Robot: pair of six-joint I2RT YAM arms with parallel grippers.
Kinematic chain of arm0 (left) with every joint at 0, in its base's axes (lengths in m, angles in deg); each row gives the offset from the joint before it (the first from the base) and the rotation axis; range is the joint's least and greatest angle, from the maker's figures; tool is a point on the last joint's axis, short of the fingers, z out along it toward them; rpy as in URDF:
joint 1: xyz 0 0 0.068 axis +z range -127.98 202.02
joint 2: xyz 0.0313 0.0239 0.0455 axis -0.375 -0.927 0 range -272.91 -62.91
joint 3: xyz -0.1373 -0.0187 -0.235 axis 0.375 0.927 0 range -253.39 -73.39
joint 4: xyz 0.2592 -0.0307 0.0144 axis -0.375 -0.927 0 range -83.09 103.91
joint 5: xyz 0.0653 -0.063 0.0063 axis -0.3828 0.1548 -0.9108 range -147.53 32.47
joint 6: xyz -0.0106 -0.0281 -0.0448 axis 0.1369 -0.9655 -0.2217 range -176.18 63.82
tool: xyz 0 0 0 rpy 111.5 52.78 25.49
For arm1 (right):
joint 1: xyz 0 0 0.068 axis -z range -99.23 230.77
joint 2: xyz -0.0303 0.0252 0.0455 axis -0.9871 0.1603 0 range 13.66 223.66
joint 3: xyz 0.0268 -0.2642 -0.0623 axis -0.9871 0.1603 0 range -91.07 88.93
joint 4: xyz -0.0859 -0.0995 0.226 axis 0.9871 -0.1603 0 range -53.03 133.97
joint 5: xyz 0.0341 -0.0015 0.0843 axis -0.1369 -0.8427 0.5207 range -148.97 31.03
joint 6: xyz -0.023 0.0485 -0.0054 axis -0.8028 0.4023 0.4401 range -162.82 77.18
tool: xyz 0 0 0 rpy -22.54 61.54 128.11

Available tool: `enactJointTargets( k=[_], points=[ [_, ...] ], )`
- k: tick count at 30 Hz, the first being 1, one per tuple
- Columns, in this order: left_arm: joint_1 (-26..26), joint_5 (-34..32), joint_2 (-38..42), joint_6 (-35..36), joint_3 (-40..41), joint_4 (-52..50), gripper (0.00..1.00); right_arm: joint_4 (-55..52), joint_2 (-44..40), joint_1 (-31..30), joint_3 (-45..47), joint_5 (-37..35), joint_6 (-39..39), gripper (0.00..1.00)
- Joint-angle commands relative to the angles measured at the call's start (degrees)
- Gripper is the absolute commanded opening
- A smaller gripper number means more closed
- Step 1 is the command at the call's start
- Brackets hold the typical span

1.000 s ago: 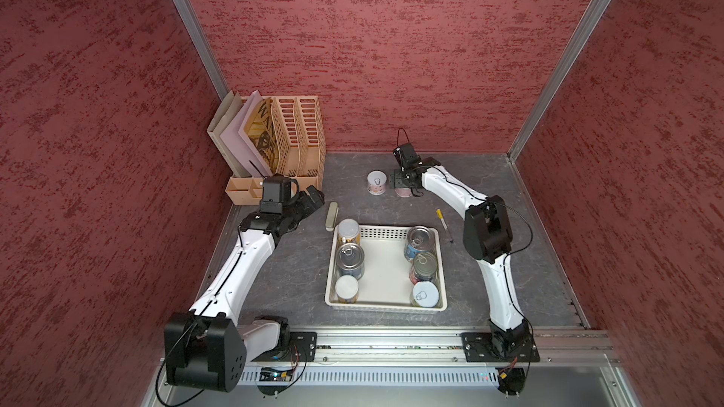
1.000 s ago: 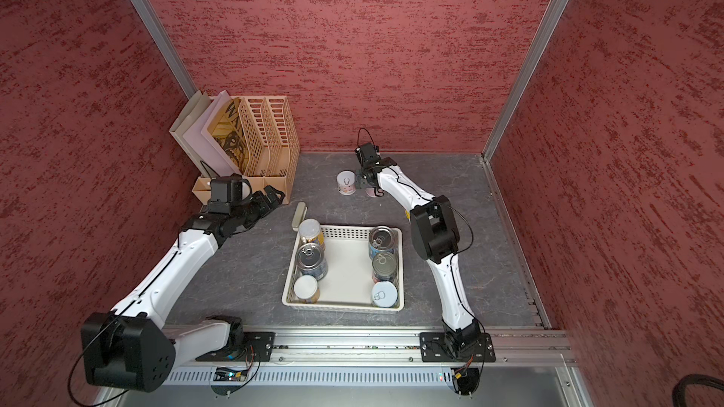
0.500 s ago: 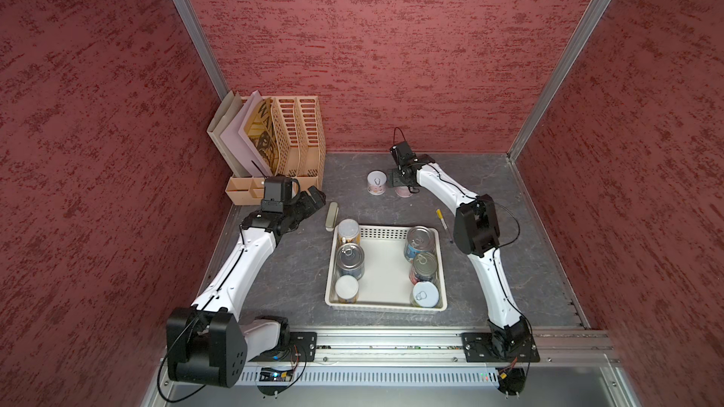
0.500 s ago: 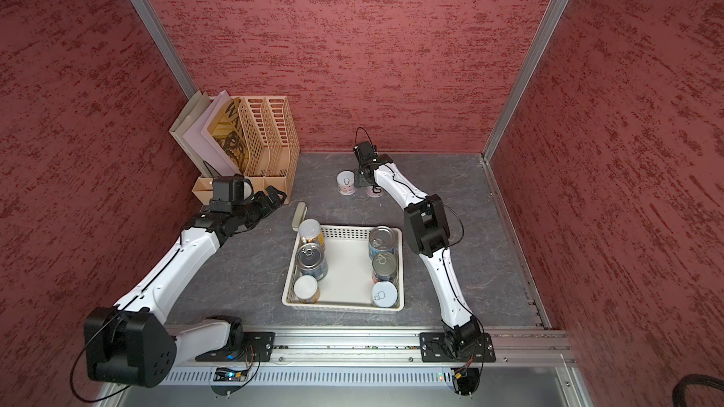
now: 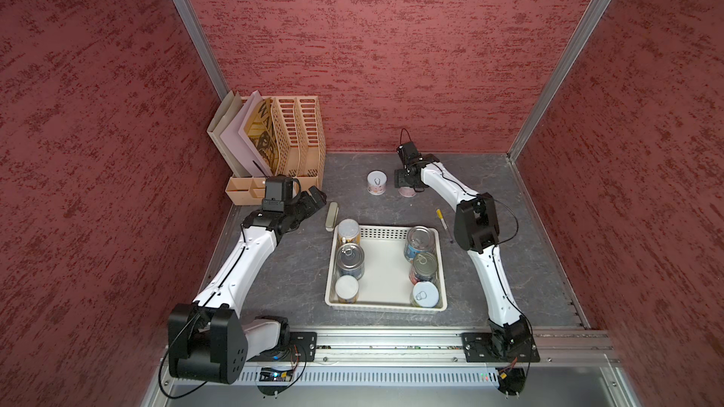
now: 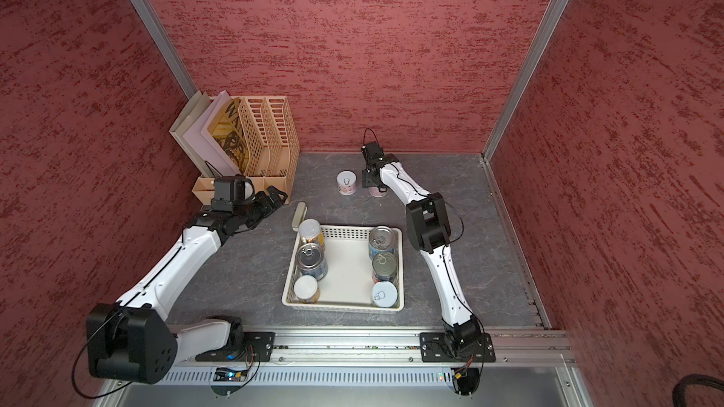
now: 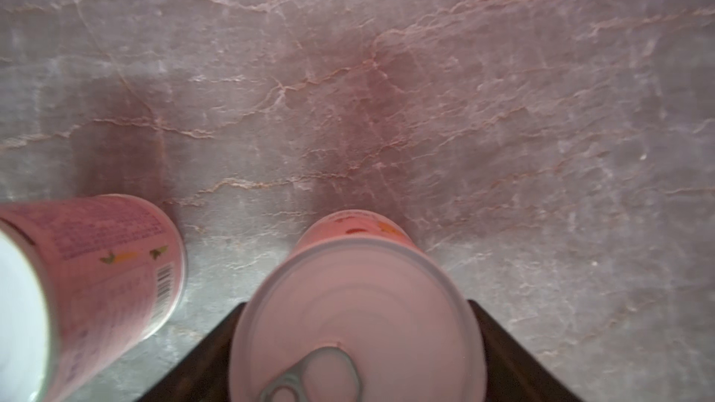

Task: Put the canned food in the basket
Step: Pick up the canned food from the center of the board.

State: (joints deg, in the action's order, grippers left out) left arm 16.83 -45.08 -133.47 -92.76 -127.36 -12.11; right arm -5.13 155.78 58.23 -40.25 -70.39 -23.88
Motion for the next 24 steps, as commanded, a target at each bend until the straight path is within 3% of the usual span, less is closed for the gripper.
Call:
enactJointTargets(
  k=[1, 5, 9, 24],
  points=[
    [0.09, 0.96, -0.25, 0.04, -0.23, 0.8, 1.0, 0.5, 0.63, 0.38, -2.1, 2.29, -0.22, 0.74],
    [0.09, 0.78, -0.19, 0.08, -0.17, 0.77, 1.0, 0.4, -0.04, 0.32, -1.77, 2.96, 0.05, 0.6],
    [0.09, 0.97, -0.22, 0.02, -0.11, 0.8, 1.0, 1.1, -2.19, 0.32, -0.13, 2.63, 0.28, 0.56],
    [0.02, 1.39, -0.03, 0.05, -0.13, 0.78, 1.0, 8.23, -16.77, -0.07, 12.26, 2.41, 1.54, 0.49]
  ],
)
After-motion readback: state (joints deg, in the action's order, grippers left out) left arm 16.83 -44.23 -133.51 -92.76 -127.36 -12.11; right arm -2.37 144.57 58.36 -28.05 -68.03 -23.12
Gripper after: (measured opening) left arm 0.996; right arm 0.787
